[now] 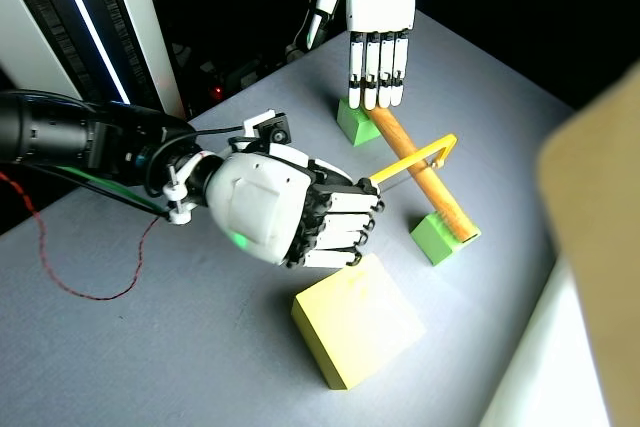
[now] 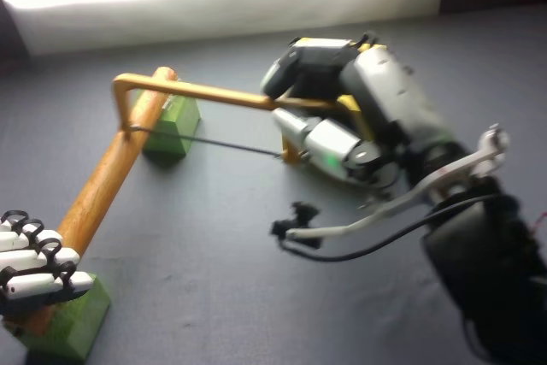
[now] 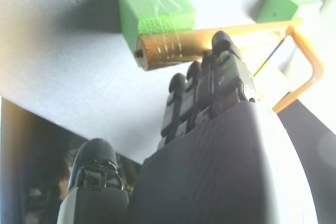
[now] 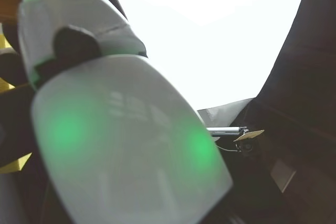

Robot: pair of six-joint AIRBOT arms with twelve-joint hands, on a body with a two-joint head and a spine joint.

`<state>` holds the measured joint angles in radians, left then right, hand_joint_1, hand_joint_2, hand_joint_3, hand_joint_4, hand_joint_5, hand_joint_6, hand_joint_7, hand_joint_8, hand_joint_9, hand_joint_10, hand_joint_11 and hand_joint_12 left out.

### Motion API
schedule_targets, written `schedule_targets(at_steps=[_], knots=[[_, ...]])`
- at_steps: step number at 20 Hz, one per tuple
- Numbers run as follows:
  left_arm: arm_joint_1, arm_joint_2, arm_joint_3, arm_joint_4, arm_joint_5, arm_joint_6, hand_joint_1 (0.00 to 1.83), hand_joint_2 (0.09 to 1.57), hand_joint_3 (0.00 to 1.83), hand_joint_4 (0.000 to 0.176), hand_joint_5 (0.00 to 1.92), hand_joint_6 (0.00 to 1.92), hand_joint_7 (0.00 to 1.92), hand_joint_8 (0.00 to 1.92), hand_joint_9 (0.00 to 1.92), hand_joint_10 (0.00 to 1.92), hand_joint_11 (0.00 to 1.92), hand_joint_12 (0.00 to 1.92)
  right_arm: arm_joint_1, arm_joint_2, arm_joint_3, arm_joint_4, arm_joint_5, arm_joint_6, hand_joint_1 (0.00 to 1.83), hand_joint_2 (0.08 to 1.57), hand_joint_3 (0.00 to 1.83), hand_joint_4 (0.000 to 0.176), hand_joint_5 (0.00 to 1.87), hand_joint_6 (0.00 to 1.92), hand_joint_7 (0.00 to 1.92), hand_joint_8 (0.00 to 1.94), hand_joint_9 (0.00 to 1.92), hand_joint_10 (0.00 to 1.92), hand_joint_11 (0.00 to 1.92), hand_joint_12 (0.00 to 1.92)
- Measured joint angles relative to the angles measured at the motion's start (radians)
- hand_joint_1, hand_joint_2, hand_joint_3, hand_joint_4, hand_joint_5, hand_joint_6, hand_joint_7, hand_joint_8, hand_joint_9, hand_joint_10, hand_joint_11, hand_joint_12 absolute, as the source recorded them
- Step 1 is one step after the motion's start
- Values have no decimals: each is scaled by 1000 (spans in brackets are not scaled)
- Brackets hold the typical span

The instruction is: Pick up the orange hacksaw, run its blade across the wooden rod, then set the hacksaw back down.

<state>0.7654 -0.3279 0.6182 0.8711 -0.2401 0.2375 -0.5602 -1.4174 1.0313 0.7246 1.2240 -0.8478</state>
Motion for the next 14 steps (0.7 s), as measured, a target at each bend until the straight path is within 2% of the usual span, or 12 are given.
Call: schedule_targets(at_steps=[1, 2, 3, 8, 12, 14], knots=[[0, 0, 0, 0, 0, 0, 0, 1224, 0, 0, 41, 1, 37, 2, 22, 1, 0, 199, 0, 19, -11, 0, 3, 1, 1238, 1153, 0, 0, 840, 1050, 996, 1166, 918, 1057, 631, 1552], [0, 0, 0, 0, 0, 0, 0, 1225, 0, 0, 38, 0, 32, 0, 19, 0, 0, 185, 0, 45, -26, 0, 10, 9, 1336, 1162, 10, 0, 788, 1074, 920, 1191, 845, 1323, 627, 1559], [0, -1, 0, 0, 0, 0, 0, 1222, 0, 0, 36, 0, 29, 0, 16, 0, 0, 180, -1, 71, -43, 2, 16, 29, 1355, 1172, 1, 0, 782, 1081, 902, 1204, 816, 1394, 612, 1577], [-3, -1, 2, 0, 2, 0, 0, 1221, 0, 0, 45, 4, 41, 3, 23, 3, 0, 197, -64, 129, -122, 1, 53, 68, 1360, 1174, 0, 0, 799, 1060, 884, 1230, 806, 1414, 617, 1565], [-3, -2, 4, 0, 2, 0, 0, 1221, 0, 0, 31, 0, 19, 1, 2, 0, 0, 149, -142, 132, -152, -8, 106, 100, 1356, 1184, 0, 0, 774, 1095, 865, 1265, 788, 1435, 601, 1574], [-3, -3, 4, 0, 2, 0, 0, 1217, 0, 0, 38, 1, 29, 2, 15, 3, 0, 185, -190, 131, -153, -3, 125, 115, 1358, 1180, 0, 0, 777, 1082, 881, 1239, 797, 1428, 610, 1587]])
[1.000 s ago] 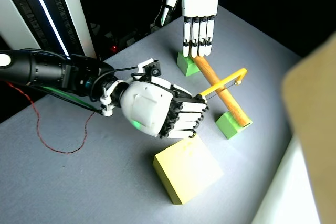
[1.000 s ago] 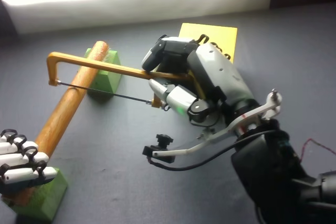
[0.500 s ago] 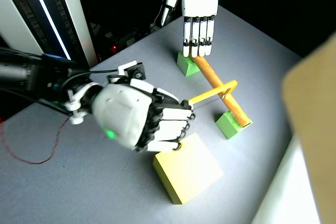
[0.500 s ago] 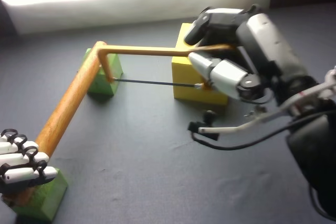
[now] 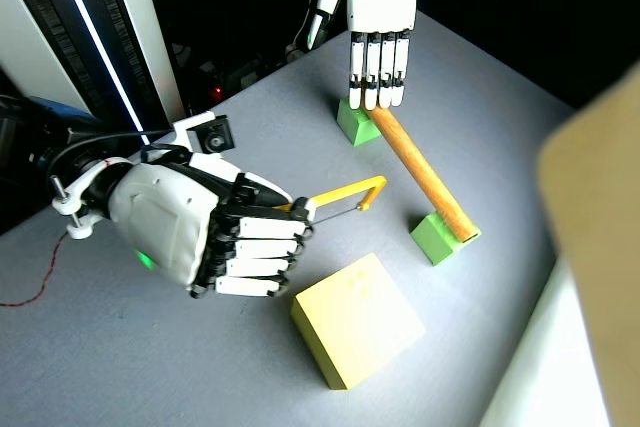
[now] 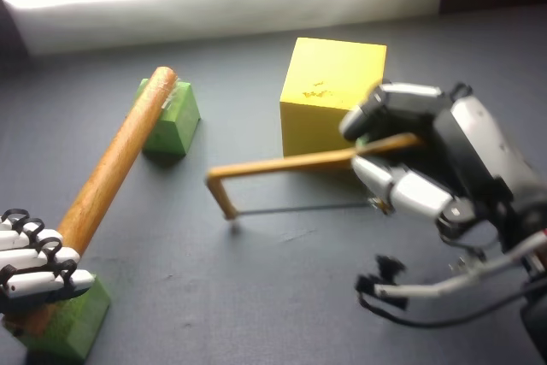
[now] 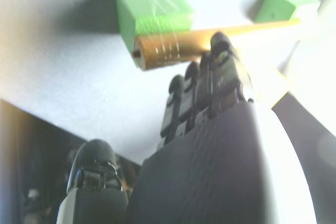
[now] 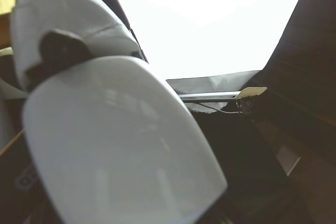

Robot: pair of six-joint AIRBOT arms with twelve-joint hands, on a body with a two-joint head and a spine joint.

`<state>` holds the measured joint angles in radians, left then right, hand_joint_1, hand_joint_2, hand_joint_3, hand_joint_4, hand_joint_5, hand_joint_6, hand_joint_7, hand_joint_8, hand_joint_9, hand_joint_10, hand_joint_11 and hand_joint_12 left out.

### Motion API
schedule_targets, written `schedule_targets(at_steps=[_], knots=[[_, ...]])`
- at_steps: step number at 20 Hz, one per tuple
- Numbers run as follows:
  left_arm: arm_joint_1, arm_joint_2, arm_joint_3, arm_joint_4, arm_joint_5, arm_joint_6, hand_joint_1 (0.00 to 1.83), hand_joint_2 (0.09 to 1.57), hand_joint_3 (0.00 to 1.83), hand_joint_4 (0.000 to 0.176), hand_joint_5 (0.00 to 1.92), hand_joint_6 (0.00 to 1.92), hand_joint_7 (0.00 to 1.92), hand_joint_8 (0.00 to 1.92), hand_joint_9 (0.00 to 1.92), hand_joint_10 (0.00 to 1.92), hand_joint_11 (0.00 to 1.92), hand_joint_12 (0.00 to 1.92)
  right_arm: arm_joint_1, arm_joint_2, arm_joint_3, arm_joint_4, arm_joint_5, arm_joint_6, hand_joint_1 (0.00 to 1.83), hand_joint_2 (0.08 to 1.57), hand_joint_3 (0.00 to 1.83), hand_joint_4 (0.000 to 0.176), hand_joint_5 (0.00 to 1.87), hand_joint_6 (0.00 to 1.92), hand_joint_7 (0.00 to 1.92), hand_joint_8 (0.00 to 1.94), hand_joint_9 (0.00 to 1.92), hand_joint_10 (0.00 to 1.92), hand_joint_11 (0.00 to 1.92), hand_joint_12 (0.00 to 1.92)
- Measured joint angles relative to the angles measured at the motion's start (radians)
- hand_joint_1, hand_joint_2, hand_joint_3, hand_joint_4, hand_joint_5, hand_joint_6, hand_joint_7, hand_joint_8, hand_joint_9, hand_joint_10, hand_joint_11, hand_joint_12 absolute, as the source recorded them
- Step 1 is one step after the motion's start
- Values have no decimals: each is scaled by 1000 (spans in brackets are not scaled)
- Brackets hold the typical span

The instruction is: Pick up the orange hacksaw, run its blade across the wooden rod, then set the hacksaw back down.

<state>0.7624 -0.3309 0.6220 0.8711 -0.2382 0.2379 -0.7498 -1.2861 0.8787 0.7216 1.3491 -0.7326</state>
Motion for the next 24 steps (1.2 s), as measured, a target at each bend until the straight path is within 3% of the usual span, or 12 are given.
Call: schedule_targets(at_steps=[3, 5, 6, 10, 11, 13, 14, 15, 19, 20, 22, 24], knots=[[0, 0, -1, 0, 0, 0, 0, 1219, 0, 0, 56, 5, 44, 5, 27, 4, 0, 202, -68, 0, 0, 4, 52, 23, 1353, 1195, 1, 0, 754, 1106, 838, 1297, 776, 1473, 616, 1594], [0, 0, -2, 0, -3, 0, 0, 1225, 1, 0, 30, 3, 23, 4, 5, 1, 0, 136, -98, -9, 2, 4, 84, 40, 1238, 1154, 0, 0, 887, 971, 946, 1240, 850, 1176, 714, 1513], [0, 0, -2, 0, -3, 0, 0, 1220, 0, 0, 41, 3, 35, 4, 14, 2, 0, 163, -108, -15, 6, 3, 93, 50, 1339, 1155, 3, 0, 852, 976, 896, 1212, 850, 1333, 733, 1480], [-13, 0, -2, 0, -10, 0, 0, 1227, 2, 0, 33, 0, 17, 0, 0, 0, 0, 125, -150, -25, 7, -3, 113, 71, 1174, 1212, 4, 0, 748, 1247, 850, 1302, 773, 985, 618, 1476], [-12, 0, -3, 0, -9, 0, 0, 1223, 0, 0, 27, 0, 13, 0, 0, 0, 0, 123, -161, -25, 7, -4, 114, 76, 1154, 1225, 2, 19, 763, 1281, 790, 1331, 698, 934, 524, 1523], [-12, -1, -8, 1, -12, 0, 0, 1221, 0, 0, 25, 0, 13, 0, 0, 0, 0, 125, -183, -25, 7, -2, 121, 85, 1065, 1232, 0, 0, 751, 1322, 689, 399, 581, 683, 343, 1519], [-12, -3, -7, 1, -13, 0, 0, 1215, 0, 0, 26, 0, 19, 3, 2, 1, 0, 126, -192, -25, 7, -4, 125, 94, 981, 1173, 0, 0, 552, 635, 641, 185, 532, 494, 253, 1442], [-12, -3, -7, 1, -16, 0, 0, 1216, 0, 0, 34, 4, 26, 6, 6, 2, 0, 127, -196, -25, 7, -6, 129, 103, 943, 1141, 0, 0, 553, 285, 629, 60, 545, 315, 214, 1384], [-13, -3, -7, 1, -26, 0, 0, 1220, 0, 0, 37, 3, 30, 4, 11, 3, 0, 144, -196, -25, 7, -14, 141, 105, 878, 1123, 0, 0, 503, 36, 537, 4, 513, 78, 99, 1332], [-14, -3, -3, 2, -38, 0, 0, 1219, 0, 0, 40, 3, 33, 3, 12, 2, 0, 160, -195, -25, 7, -14, 140, 105, 767, 1095, 0, 0, 355, 6, 359, 0, 338, 17, 19, 1085], [-14, -3, 13, 3, -63, 0, 0, 1216, 0, 0, 40, 1, 34, 1, 7, 0, 0, 143, -179, -22, 7, -20, 123, 100, 529, 1039, 1, 0, 11, 0, 14, 1, 2, 0, 0, 80], [-14, -3, 35, 4, -114, 1, 0, 1218, 0, 0, 39, 0, 33, 0, 7, 0, 0, 159, -118, 9, 7, -68, 69, 101, 411, 1019, 0, 0, 0, 0, 0, 0, 0, 0, 6, 6]])
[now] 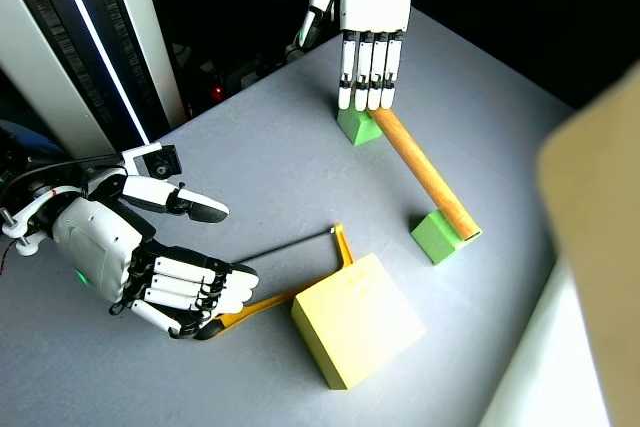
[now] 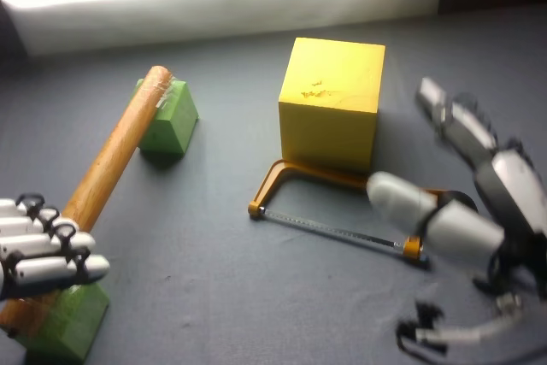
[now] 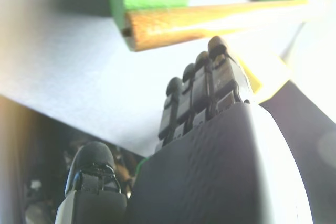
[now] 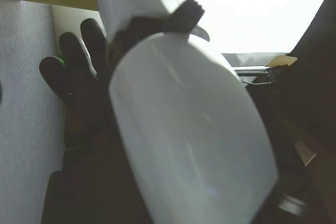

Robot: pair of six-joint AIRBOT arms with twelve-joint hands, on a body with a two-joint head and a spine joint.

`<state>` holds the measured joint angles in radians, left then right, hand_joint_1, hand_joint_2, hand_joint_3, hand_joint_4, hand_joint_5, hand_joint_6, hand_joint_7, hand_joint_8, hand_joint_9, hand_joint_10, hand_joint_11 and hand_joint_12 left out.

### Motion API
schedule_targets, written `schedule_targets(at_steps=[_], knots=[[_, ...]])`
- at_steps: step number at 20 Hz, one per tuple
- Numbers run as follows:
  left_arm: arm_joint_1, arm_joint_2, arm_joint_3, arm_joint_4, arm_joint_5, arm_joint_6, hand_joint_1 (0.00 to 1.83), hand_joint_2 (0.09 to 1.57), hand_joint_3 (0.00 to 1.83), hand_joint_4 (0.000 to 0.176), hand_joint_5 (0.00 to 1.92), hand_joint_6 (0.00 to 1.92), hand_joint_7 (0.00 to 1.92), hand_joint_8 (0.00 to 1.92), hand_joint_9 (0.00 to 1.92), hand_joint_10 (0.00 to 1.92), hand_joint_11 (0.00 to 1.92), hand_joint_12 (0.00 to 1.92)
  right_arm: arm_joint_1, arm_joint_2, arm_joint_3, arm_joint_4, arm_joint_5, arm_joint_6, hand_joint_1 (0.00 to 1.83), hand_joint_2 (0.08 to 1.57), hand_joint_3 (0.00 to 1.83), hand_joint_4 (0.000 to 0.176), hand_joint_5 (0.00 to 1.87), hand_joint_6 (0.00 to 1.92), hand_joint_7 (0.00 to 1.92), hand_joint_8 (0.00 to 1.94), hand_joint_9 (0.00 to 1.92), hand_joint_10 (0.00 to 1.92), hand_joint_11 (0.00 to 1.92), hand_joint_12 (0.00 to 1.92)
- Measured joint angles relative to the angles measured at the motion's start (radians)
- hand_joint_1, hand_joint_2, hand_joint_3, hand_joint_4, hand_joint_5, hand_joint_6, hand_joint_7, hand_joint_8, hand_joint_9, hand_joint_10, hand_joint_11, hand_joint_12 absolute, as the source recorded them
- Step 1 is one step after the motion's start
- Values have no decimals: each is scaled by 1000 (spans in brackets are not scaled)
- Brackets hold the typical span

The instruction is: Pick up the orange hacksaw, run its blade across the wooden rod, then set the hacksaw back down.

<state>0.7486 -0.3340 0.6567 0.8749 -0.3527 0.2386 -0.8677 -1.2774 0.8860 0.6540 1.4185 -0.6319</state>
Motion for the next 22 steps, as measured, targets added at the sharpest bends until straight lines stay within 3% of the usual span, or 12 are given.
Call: schedule_targets(at_steps=[5, 8, 9, 11, 13, 14, 17, 18, 19, 20, 21, 22], knots=[[-34, 0, 34, 13, -156, 2, 0, 1216, 0, 0, 39, 4, 31, 5, 0, 0, 0, 112, 151, 102, 0, -163, -143, 0, 257, 988, 0, 0, 0, 0, 0, 0, 0, 0, 76, 41], [-46, 0, 44, 14, -284, 5, 0, 1216, 0, 0, 68, 1, 52, 0, 35, 1, 0, 101, 229, 154, -6, -219, -230, 10, 304, 1066, 0, 0, 197, 18, 185, 14, 195, 20, 0, 764], [-45, 0, 48, 24, -333, 11, 0, 1220, 0, 25, 145, 2, 123, 2, 141, 3, 0, 465, 264, 179, -5, -280, -268, 32, 369, 1082, 0, 0, 501, 45, 453, 23, 469, 60, 124, 1099], [-40, 0, 58, 32, -410, 22, 0, 1225, 0, 25, 176, 3, 151, 4, 173, 6, 0, 628, 305, 211, -2, -413, -337, 62, 373, 1092, 1, 0, 593, 42, 572, 29, 589, 83, 210, 1194], [-40, 0, 64, 37, -477, 23, 95, 1231, 0, 8, 396, 12, 378, 9, 403, 40, 134, 948, 327, 234, 13, -607, -424, 142, 412, 1110, 0, 0, 843, 76, 888, 249, 677, 845, 476, 1534], [-40, 0, 70, 35, -524, 26, 122, 1249, 0, 0, 601, 20, 558, 16, 609, 75, 272, 999, 343, 244, 36, -780, -487, 182, 452, 1122, 1, 0, 654, 921, 693, 1112, 579, 1478, 548, 1836], [-36, 0, 96, 110, -642, 41, 228, 1280, 0, 0, 825, 118, 800, 110, 827, 218, 416, 1085, 374, 262, 95, -1210, -548, 357, 379, 1166, 4, 0, 640, 1467, 792, 1503, 789, 1679, 785, 1881], [-27, 0, 104, 127, -673, 40, 279, 1295, 0, 0, 832, 285, 849, 209, 829, 427, 453, 1151, 378, 265, 117, -1350, -542, 413, 365, 1174, 3, 0, 614, 1585, 834, 1574, 855, 1699, 842, 1900], [-26, 0, 108, 135, -689, 42, 349, 1317, 2, 0, 657, 898, 730, 760, 735, 922, 504, 1375, 382, 266, 132, -1424, -532, 435, 387, 1172, 1, 0, 605, 1757, 855, 1766, 894, 1877, 935, 1917], [-21, 0, 117, 137, -712, 42, 635, 1366, 5, 138, 548, 1530, 668, 1131, 684, 1254, 548, 1539, 409, 263, 166, -1573, -510, 442, 416, 1161, 0, 0, 643, 1888, 875, 1906, 950, 1912, 1026, 1920], [-21, 0, 121, 131, -718, 41, 457, 1357, 0, 55, 554, 1661, 674, 1466, 672, 1602, 593, 1814, 428, 259, 187, -1637, -486, 450, 434, 1145, 0, 0, 819, 1914, 977, 1934, 1077, 1919, 1192, 1921], [-21, 0, 122, 125, -726, 45, 402, 1373, 3, 44, 580, 1840, 722, 1719, 716, 1824, 691, 1900, 463, 249, 224, -1724, -445, 468, 461, 1129, 0, 0, 967, 1920, 1071, 1940, 1214, 1921, 1361, 1921]])
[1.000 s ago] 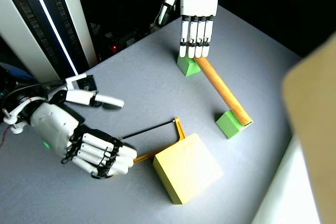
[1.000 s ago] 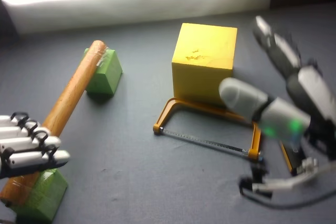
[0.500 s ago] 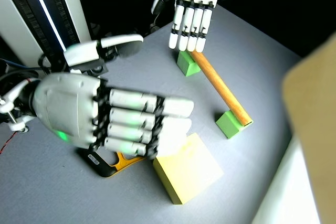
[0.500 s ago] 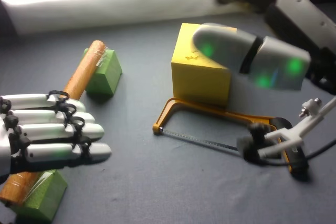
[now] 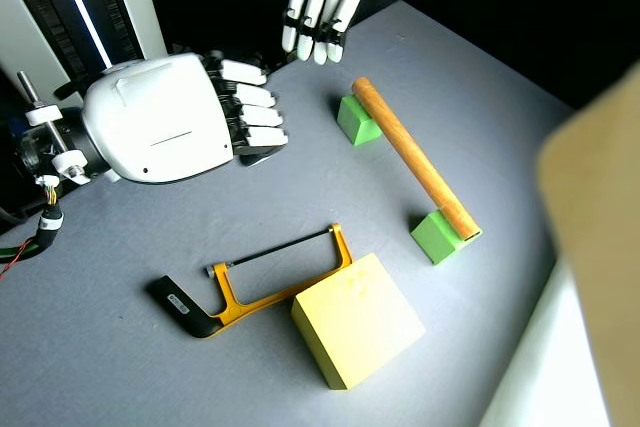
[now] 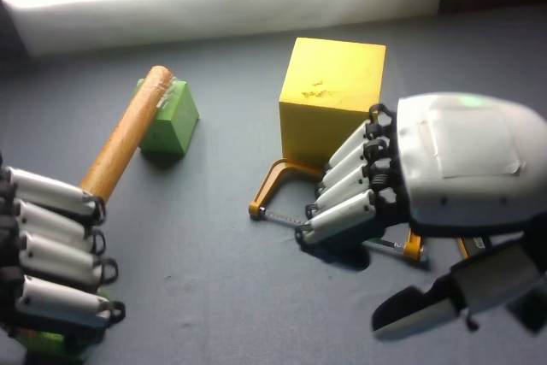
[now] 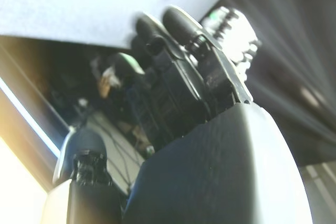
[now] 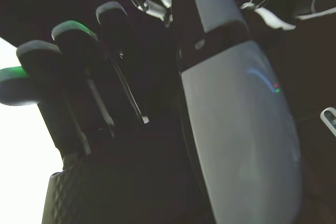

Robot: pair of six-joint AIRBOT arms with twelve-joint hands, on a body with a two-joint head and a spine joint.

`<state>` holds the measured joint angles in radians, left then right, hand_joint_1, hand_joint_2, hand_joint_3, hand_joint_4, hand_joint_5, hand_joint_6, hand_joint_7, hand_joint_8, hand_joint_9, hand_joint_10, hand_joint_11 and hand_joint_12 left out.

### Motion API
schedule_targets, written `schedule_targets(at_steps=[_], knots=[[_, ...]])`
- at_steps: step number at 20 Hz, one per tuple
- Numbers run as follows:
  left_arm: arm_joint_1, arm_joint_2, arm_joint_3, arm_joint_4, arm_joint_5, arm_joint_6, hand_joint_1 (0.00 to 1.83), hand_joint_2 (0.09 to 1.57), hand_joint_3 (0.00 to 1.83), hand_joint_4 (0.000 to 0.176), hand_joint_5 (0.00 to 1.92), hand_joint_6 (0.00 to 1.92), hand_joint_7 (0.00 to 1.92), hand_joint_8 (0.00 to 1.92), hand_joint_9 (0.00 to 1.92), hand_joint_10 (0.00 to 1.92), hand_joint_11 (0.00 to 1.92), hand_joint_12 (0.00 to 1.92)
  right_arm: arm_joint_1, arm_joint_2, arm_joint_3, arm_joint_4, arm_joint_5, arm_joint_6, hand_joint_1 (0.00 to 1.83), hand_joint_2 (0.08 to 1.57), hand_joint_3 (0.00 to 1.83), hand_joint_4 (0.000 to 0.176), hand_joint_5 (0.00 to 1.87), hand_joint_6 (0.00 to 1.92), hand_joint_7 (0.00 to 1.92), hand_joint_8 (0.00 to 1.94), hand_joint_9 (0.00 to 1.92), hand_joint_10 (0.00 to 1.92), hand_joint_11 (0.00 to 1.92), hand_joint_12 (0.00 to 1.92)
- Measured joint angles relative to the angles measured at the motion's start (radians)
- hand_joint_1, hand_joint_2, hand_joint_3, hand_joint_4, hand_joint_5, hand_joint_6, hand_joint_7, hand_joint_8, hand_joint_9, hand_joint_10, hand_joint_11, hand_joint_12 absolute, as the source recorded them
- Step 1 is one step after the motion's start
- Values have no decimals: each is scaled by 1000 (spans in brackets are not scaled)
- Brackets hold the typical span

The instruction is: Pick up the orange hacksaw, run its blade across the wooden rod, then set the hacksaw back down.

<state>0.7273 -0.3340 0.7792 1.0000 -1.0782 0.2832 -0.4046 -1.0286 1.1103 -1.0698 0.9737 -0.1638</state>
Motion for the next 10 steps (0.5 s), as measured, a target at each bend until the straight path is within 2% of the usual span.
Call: schedule_targets(at_steps=[1, 2, 3, 4, 5, 7, 10], knots=[[0, 0, 0, -6, -1, -1, 419, 1371, 1, 49, 646, 1905, 752, 1868, 766, 1902, 763, 1917, 37, -9, 31, -94, 39, 12, 484, 1123, 0, 0, 1020, 1921, 1111, 1941, 1278, 1921, 1449, 1921], [0, 0, 0, -6, -5, -3, 503, 1357, 0, 47, 783, 1918, 863, 1910, 877, 1917, 901, 1920, 55, -17, 52, -137, 79, 10, 461, 1173, 9, 0, 1042, 1921, 1159, 1941, 1333, 1921, 1531, 1921], [1, 0, 0, -4, -9, -3, 495, 1339, 0, 54, 1126, 1921, 1182, 1921, 1181, 1921, 1188, 1921, 83, -27, 76, -227, 133, 8, 347, 1315, 23, 0, 1141, 1921, 1310, 1941, 1483, 1921, 1654, 1921], [2, 0, 0, -3, -11, -3, 495, 1339, 0, 54, 1126, 1921, 1182, 1921, 1181, 1921, 1188, 1921, 98, -34, 88, -280, 165, 13, 347, 1315, 23, 0, 1141, 1921, 1310, 1941, 1483, 1921, 1654, 1921], [2, 0, 0, -1, -12, -3, 446, 1342, 0, 0, 1258, 1921, 1318, 1921, 1312, 1921, 1310, 1921, 108, -35, 93, -309, 189, 11, 317, 1378, 30, 0, 1178, 1921, 1379, 1941, 1558, 1921, 1711, 1921], [2, 0, 0, 0, -12, -3, 416, 1371, 0, 0, 1340, 1921, 1437, 1921, 1413, 1921, 1425, 1921, 127, -36, 93, -353, 232, 6, 221, 1482, 16, 0, 1255, 1921, 1427, 1941, 1586, 1921, 1738, 1921], [12, -3, 14, -5, -26, -2, 386, 1408, 3, 0, 1348, 1921, 1444, 1921, 1416, 1921, 1424, 1921, 128, -37, 85, -349, 240, 2, 230, 1517, 8, 0, 1242, 1921, 1416, 1941, 1543, 1921, 1677, 1921]])
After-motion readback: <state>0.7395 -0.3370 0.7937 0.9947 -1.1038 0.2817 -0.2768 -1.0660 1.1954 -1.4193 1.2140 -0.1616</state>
